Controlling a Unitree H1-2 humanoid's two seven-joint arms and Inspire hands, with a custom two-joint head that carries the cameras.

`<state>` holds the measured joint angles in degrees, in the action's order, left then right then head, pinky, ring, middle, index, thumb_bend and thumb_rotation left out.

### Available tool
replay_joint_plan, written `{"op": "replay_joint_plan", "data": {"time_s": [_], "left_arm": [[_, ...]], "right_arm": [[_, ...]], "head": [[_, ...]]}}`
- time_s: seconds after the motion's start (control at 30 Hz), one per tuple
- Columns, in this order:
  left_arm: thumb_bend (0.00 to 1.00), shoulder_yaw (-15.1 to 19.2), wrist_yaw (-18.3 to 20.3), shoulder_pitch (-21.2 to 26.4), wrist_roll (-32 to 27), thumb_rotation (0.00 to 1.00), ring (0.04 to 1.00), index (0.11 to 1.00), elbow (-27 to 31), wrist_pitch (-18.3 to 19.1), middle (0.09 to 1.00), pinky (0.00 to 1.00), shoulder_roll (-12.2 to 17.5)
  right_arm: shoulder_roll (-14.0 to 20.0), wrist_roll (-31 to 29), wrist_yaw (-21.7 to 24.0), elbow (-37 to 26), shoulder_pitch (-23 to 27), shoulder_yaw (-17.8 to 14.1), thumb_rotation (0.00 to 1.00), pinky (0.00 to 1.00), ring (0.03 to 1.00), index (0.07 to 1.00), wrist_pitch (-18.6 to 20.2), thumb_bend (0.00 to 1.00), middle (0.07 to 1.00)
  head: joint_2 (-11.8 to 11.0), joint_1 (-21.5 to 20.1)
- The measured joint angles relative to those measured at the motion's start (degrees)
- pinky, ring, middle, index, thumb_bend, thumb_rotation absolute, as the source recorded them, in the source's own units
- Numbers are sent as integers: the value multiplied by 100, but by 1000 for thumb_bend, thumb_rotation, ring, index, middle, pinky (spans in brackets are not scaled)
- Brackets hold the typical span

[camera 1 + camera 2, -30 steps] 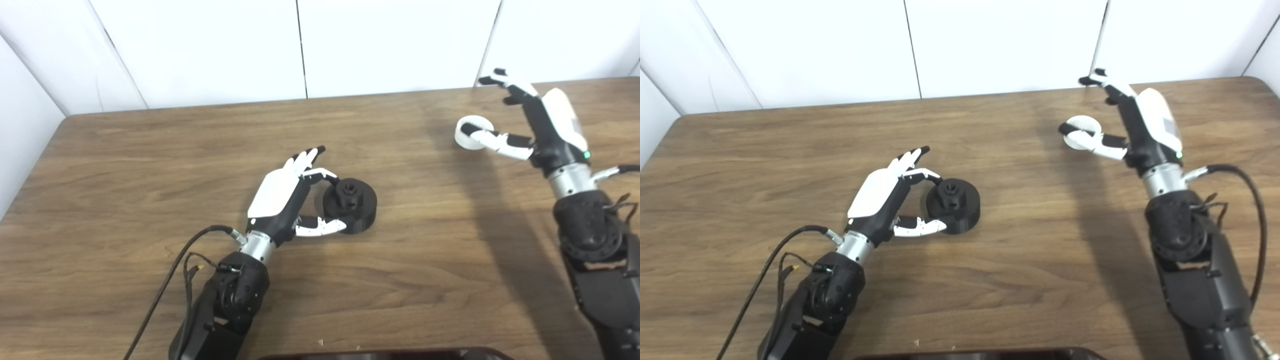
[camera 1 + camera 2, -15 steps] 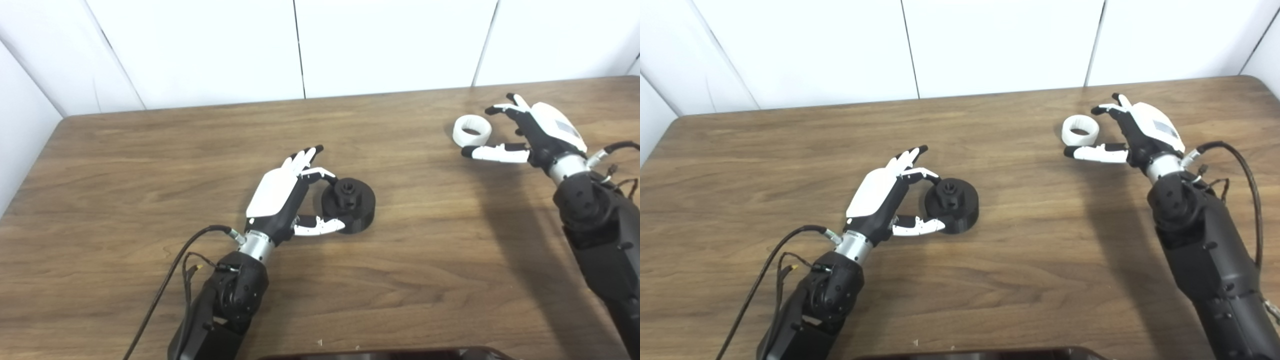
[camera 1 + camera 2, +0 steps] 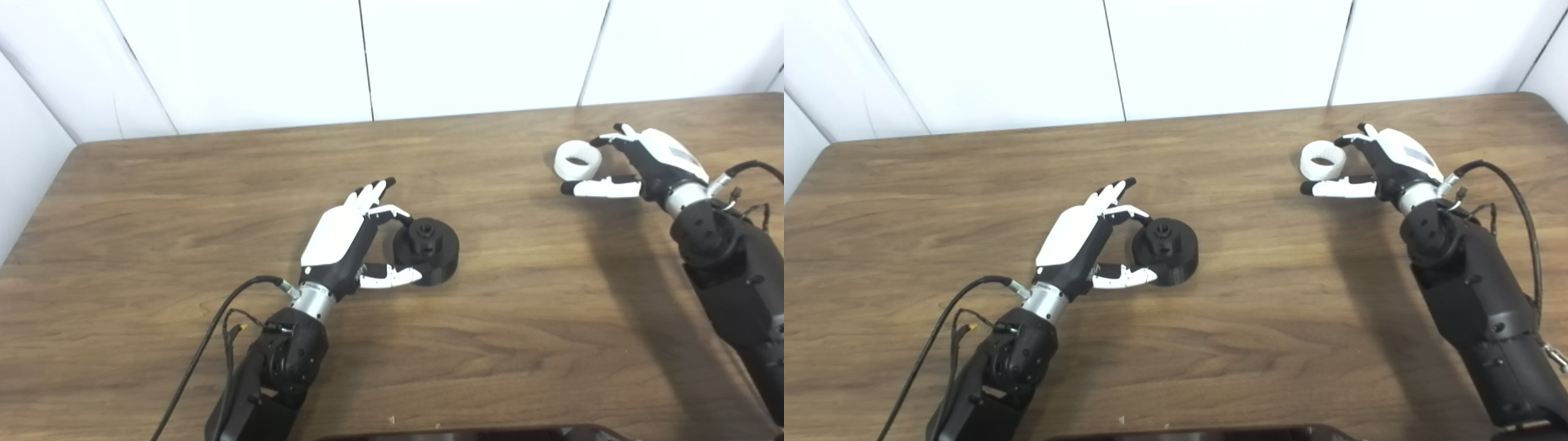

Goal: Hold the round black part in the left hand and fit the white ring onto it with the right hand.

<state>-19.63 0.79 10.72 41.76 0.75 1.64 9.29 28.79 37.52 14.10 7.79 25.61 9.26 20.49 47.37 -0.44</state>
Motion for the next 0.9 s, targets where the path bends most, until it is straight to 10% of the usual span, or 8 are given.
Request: {"op": "replay_joint_plan", "data": {"time_s": [0.9], "left_arm": [[1000, 0, -43, -7, 0, 406, 1000, 623, -21, -15, 1000, 1000, 33]], "right_arm": [[-91, -132, -620, 503, 137, 49, 472, 774, 928, 714, -380, 920, 978]], "head": [[0, 35]]}}
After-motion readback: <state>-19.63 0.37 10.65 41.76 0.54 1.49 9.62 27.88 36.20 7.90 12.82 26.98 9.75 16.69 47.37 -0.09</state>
